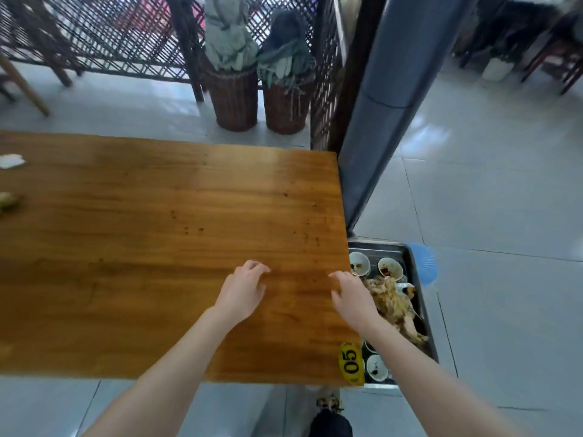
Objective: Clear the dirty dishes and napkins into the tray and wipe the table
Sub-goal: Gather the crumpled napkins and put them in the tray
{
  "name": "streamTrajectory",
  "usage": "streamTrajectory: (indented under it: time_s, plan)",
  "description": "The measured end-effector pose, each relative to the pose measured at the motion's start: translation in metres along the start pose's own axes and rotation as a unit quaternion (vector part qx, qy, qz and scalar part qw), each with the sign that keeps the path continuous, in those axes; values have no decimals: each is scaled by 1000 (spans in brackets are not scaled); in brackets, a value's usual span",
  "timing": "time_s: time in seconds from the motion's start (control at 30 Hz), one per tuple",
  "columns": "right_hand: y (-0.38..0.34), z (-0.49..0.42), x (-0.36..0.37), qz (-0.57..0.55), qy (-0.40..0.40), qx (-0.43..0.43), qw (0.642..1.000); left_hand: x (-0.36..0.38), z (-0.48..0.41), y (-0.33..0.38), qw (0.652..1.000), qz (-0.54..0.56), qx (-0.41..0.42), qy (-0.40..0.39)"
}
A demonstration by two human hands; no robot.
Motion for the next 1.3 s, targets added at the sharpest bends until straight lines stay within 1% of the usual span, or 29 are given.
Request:
streamTrajectory:
  time_s: [0.13,0.3,0.57,0.8,1.03,1.3]
  plan:
    - [-82,14,36,31,-12,-67,997,-29,54,-67,999,-1,-32,24]
    - [-177,29,81,47,-30,-134,989,-53,117,-149,994,19,-95,43]
    - [-290,43,129,82,-44,-223,970,-75,190,-249,979,23,-191,71]
    - [-347,32,155,100,-70,-255,959,-98,211,-301,966,31,-231,112]
    - [-397,8,188,89,-86,-279,952,-128,218,-355,953,36,-258,154]
    - [-453,-46,236,80,-109,-267,954,-155,202,-430,950,31,-277,143]
Point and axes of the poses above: each hand's wrist, its own z-axis away from the middle knuckle, its own x-axis out of the palm, y = z × x, the point moved 9 cm from there along -z, towards the middle knuckle, and after that the axes turned 4 degrees about -z, right-handed, at the moved point
